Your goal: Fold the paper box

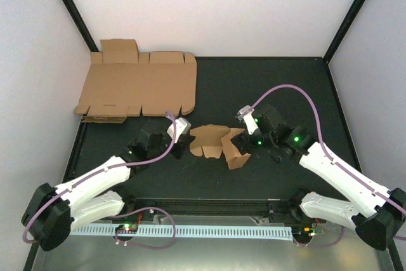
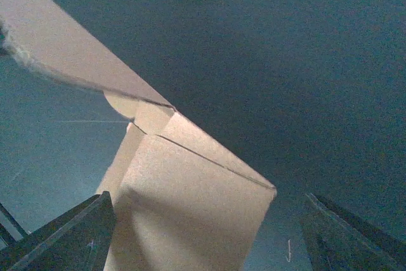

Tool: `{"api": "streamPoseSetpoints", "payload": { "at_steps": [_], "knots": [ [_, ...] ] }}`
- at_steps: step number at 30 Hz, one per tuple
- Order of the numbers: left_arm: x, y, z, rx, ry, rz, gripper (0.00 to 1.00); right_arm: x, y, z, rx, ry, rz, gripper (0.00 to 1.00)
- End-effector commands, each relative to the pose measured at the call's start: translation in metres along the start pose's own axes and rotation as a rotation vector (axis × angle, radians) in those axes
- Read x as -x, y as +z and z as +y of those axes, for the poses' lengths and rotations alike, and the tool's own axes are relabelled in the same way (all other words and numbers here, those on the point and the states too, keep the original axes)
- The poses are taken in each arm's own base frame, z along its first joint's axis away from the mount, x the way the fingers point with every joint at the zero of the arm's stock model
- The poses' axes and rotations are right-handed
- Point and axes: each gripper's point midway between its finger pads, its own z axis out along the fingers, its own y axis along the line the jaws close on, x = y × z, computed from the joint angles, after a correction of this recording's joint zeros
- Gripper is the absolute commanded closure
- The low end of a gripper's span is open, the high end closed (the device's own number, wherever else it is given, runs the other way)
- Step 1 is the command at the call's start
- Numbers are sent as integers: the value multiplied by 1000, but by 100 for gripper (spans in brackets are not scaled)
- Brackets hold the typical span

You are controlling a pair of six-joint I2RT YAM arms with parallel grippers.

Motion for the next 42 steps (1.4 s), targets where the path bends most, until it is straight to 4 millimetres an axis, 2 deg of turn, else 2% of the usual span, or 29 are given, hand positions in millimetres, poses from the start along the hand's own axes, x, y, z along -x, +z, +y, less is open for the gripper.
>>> {"api": "streamPoseSetpoints", "payload": {
  "at_steps": [1,3,5,9,11,17,24,28,32,37,42],
  "knots": [
    [61,-25,-24,-72,54,-84,93,8,-13,-4,-28,-14,-22,16],
    [75,-34,-29,-76,57,-62,98,11,-14,-4,-29,-3,-38,17],
    [84,-40,-34,-89,58,-26,98,12,-11,-2,-17,10,-42,18],
    [91,-47,-42,-114,31,77,98,16,-3,4,22,56,-68,18],
    [83,-52,-41,-102,-2,178,99,16,2,6,43,83,-84,18],
    [77,-65,-43,-82,-68,387,98,10,24,9,109,158,-97,18],
    [68,-70,-37,-36,-92,458,98,-9,54,-2,202,302,-143,22],
    [64,-68,-39,-48,-112,505,99,-20,68,3,255,315,-137,23],
    [57,-57,-44,-96,-117,548,98,-27,77,6,275,298,-130,28],
    [48,-39,-40,-105,-128,629,97,-27,78,-1,266,274,-138,28],
    [54,-30,-32,-67,-118,676,97,-33,76,-18,275,350,-162,23]
  ]
}}
